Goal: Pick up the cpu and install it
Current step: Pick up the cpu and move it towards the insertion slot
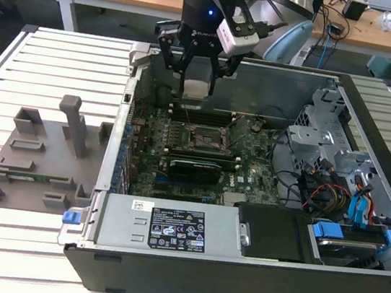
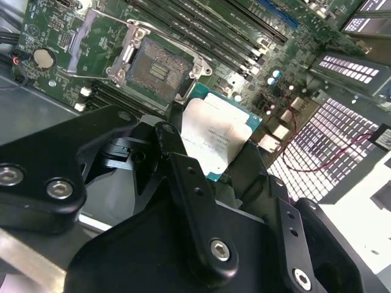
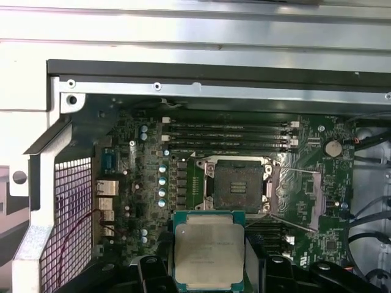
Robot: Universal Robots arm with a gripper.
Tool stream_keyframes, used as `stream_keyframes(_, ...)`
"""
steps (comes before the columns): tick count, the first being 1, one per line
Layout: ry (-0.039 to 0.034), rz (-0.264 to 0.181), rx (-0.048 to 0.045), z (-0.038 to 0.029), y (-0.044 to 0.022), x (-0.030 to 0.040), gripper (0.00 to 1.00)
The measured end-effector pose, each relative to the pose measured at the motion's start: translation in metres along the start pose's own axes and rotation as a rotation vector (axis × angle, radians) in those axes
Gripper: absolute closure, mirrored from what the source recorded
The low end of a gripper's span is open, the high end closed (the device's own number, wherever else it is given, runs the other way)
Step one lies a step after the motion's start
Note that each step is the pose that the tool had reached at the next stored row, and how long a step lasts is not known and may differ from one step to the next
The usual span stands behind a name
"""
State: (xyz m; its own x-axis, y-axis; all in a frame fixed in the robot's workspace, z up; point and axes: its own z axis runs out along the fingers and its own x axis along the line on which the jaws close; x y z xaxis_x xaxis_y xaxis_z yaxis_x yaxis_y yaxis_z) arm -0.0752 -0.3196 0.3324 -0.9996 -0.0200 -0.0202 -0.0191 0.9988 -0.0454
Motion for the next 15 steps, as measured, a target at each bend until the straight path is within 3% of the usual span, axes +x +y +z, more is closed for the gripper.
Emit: stream_keyframes(15, 0.0001, -0.001, 0.003, 0.0141, 0.0047, -0.0088, 0.45)
